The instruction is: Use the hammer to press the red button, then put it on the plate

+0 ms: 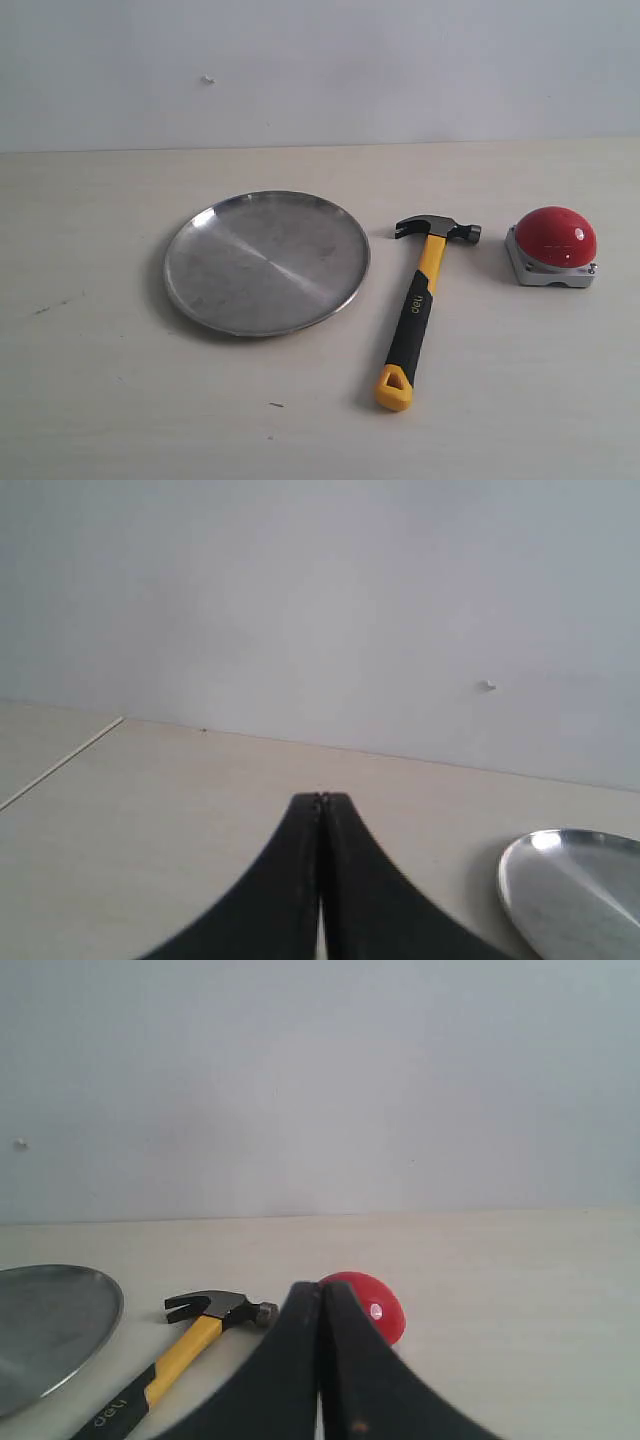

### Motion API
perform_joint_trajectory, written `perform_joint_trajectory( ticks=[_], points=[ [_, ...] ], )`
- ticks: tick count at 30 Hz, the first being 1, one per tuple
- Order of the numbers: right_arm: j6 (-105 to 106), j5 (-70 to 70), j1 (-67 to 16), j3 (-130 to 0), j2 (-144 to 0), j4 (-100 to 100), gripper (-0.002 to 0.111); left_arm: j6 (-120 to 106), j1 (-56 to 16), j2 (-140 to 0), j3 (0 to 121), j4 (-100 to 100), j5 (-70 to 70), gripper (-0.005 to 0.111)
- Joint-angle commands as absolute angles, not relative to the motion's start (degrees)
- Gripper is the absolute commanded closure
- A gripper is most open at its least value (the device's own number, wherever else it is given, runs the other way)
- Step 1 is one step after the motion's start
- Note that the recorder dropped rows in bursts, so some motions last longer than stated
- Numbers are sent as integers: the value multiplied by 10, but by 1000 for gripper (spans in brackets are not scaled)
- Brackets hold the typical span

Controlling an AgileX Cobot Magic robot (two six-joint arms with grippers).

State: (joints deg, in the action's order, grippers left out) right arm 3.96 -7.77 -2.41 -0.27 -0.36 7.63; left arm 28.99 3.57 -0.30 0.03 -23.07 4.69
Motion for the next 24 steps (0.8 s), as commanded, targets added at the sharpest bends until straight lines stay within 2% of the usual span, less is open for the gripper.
perform_joint_trajectory(
  ticks=[1,4,10,14,19,21,24],
  points=[
    [32,20,-22,0,0,80,108,289,37,0,0,-231,46,107],
    [27,70,-22,0,0,80,108,289,37,0,0,-231,46,107],
    [24,74,-22,0,0,82,108,289,37,0,0,-231,46,107],
    [-159,91,-22,0,0,201,108,289,37,0,0,-231,46,107],
    [-198,127,-22,0,0,284,108,289,37,0,0,-231,46,107],
    [-226,177,-22,0,0,273,108,289,37,0,0,-231,46,107],
    [-228,128,-22,-86,-64,128,108,289,37,0,0,-231,46,107]
  ],
)
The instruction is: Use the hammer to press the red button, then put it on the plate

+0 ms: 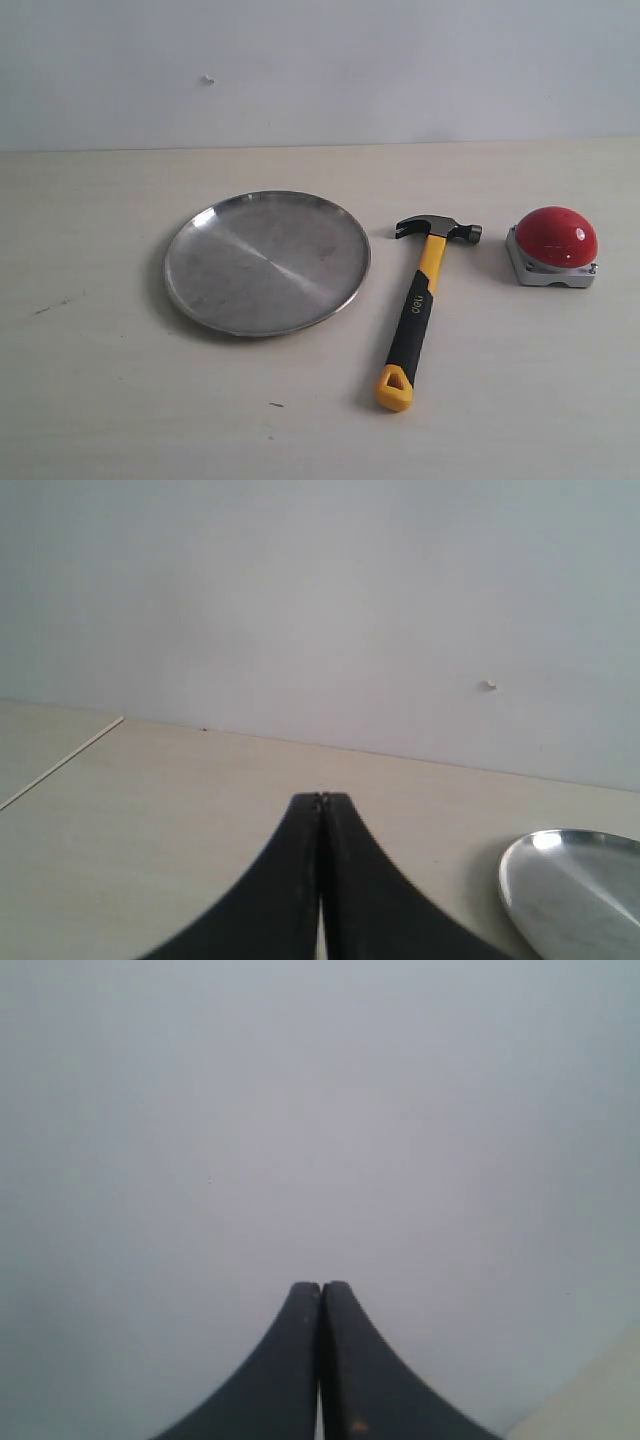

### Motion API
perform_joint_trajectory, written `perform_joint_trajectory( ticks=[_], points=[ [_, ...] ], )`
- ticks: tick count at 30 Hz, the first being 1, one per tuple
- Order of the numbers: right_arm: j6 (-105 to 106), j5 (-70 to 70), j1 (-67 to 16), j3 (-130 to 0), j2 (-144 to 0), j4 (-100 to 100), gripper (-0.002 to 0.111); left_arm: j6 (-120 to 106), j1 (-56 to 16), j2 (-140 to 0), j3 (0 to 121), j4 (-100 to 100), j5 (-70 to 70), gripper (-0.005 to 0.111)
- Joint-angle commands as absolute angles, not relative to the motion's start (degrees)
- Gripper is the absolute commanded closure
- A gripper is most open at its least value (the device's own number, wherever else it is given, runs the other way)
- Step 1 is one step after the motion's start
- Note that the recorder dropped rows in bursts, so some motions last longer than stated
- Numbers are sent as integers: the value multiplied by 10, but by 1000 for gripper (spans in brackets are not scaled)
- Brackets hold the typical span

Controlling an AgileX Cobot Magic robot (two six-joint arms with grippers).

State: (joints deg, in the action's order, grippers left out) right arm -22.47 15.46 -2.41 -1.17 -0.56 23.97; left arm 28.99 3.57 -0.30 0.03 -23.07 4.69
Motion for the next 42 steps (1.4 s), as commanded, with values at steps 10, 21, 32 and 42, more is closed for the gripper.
perform_joint_trajectory(
  ticks=[10,21,32,42],
  points=[
    [-141,-265,-22,-423,-474,-104,108,289,37,0,0,-231,46,107],
    [-97,-482,-97,-615,-752,0,103,289,37,0,0,-231,46,107],
    [-162,-483,-192,-714,-995,0,100,289,37,0,0,-231,46,107],
    [-213,-485,-192,-794,-1118,16,70,289,37,0,0,-231,46,107]
  ],
)
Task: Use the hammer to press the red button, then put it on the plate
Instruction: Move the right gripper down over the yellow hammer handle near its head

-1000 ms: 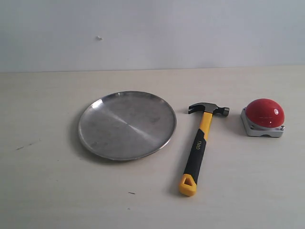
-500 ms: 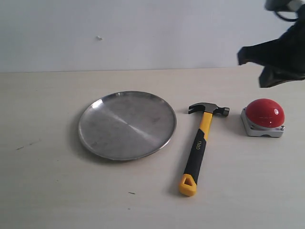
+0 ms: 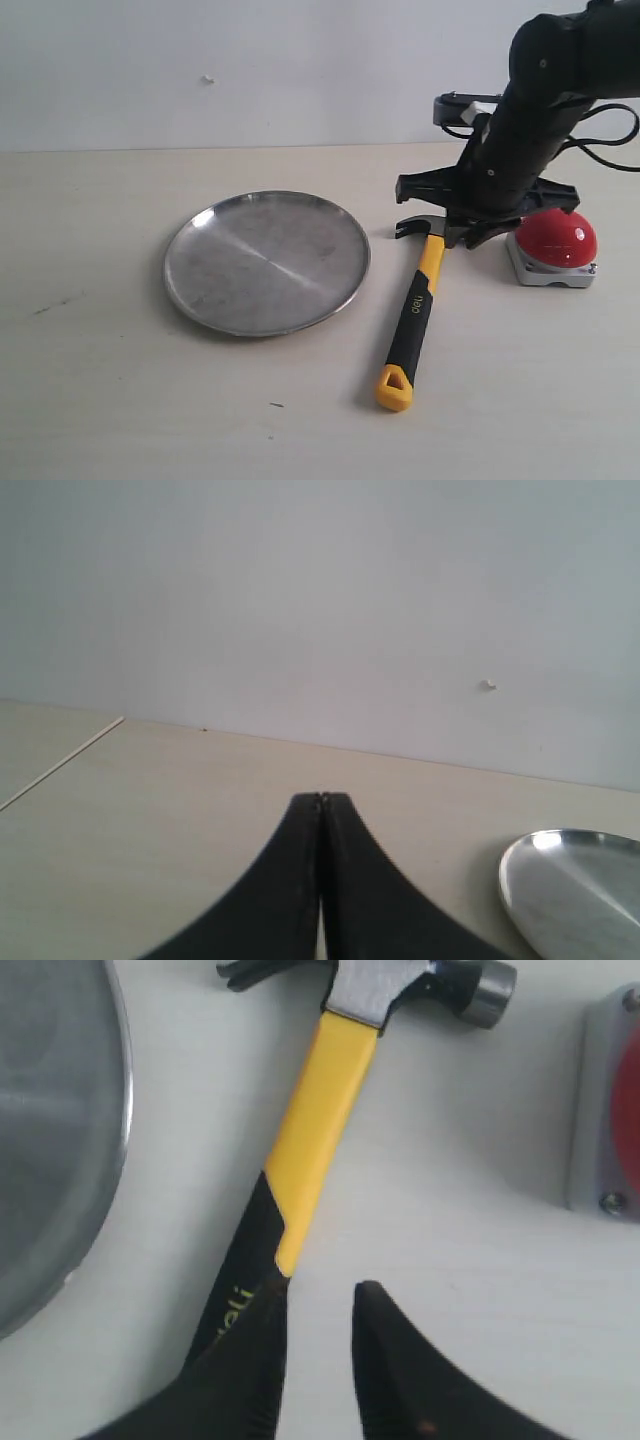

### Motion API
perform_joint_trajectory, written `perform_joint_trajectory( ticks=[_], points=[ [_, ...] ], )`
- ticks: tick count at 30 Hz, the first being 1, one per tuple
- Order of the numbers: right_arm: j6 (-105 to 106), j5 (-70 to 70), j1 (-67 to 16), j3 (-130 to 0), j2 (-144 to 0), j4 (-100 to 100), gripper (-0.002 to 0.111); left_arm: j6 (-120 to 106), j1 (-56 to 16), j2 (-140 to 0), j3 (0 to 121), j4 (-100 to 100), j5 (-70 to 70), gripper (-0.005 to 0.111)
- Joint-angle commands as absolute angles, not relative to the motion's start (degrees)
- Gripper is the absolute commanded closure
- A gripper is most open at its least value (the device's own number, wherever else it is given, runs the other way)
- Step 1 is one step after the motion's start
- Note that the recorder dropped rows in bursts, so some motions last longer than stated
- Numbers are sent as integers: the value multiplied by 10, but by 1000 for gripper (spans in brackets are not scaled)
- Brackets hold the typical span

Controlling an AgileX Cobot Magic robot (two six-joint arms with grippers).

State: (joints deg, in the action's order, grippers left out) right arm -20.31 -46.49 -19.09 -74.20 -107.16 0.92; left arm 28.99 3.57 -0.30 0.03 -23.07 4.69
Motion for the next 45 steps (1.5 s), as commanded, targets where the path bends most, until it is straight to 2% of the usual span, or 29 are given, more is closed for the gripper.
perform_joint_trajectory(
  ticks=[1,3,6,33,45],
  points=[
    [-220,-497,-192,-813,-1131,16,66,289,37,0,0,-231,46,107],
    [-243,-515,-192,-848,-1158,14,58,289,37,0,0,-231,46,107],
    [-247,-512,-192,-875,-1185,14,54,289,37,0,0,-231,46,107],
    [-311,-507,-191,-941,-1308,-61,54,289,37,0,0,-231,46,107],
    [-144,-513,-191,-941,-1308,-66,54,289,37,0,0,-231,46,107]
  ],
)
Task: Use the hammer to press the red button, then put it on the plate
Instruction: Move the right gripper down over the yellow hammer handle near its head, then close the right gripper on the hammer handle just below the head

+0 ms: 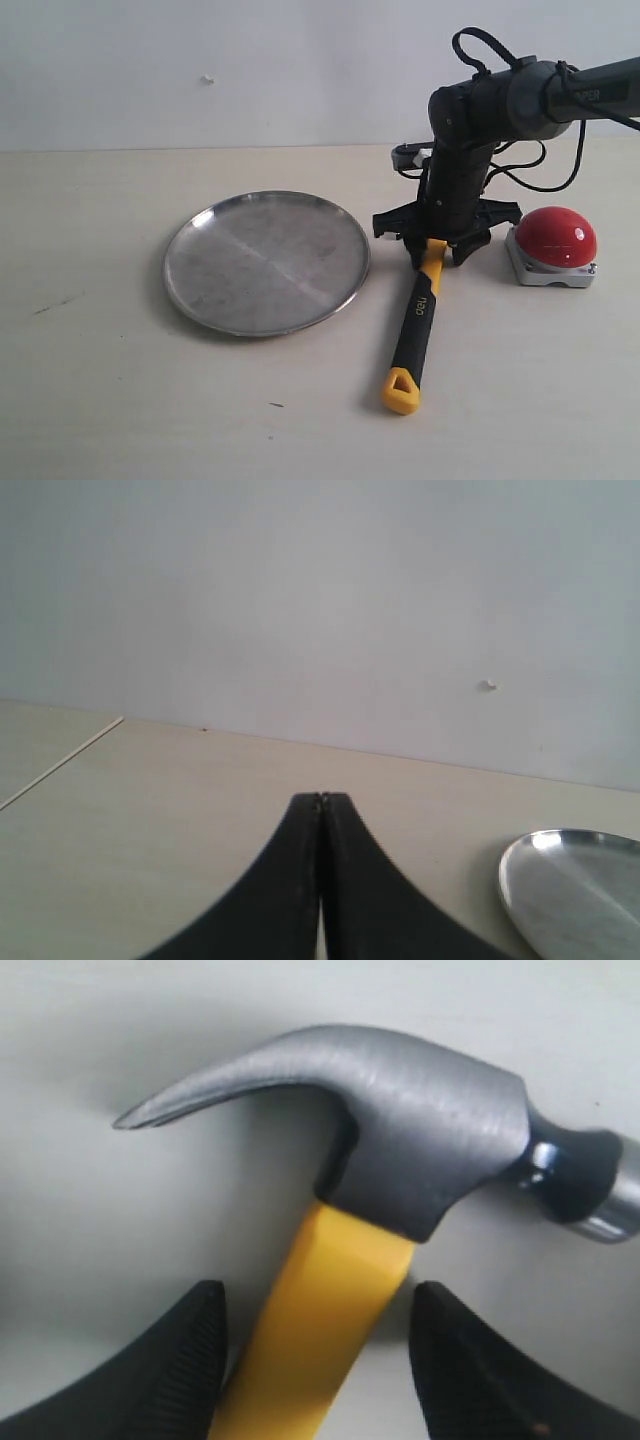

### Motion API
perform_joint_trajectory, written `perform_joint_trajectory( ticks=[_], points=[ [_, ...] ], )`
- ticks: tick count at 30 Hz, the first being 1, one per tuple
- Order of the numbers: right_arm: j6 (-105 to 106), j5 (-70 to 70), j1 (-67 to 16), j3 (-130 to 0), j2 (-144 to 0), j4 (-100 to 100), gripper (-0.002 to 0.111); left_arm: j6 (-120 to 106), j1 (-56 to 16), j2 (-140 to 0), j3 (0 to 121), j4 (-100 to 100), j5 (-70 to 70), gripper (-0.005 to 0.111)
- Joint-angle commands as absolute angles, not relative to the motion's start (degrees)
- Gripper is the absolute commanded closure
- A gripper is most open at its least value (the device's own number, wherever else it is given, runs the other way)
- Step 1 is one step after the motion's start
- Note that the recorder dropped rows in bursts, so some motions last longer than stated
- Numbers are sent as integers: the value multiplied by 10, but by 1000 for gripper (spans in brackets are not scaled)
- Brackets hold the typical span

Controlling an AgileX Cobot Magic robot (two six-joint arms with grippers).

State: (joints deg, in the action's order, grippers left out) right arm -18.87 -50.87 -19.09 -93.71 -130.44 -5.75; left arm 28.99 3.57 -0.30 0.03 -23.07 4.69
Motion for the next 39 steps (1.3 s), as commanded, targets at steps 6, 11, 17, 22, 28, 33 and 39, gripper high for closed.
perform_joint_trajectory(
  ticks=[6,11,17,22,28,33,39],
  points=[
    [-154,-506,-191,-941,-1308,-65,54,289,37,0,0,-231,46,107],
    [-281,-482,-191,-941,-1308,-64,54,289,37,0,0,-231,46,107],
    [-320,-491,-191,-941,-1308,-60,54,289,37,0,0,-231,46,107],
    [-357,-489,-191,-941,-1308,-60,54,289,37,0,0,-231,46,107],
    [-378,-471,-191,-941,-1308,-61,54,289,37,0,0,-231,46,107],
    [-378,-468,-191,-941,-1308,-59,54,289,37,0,0,-231,46,107],
    [-377,-485,-191,-941,-1308,-57,74,289,37,0,0,-231,46,107]
  ],
)
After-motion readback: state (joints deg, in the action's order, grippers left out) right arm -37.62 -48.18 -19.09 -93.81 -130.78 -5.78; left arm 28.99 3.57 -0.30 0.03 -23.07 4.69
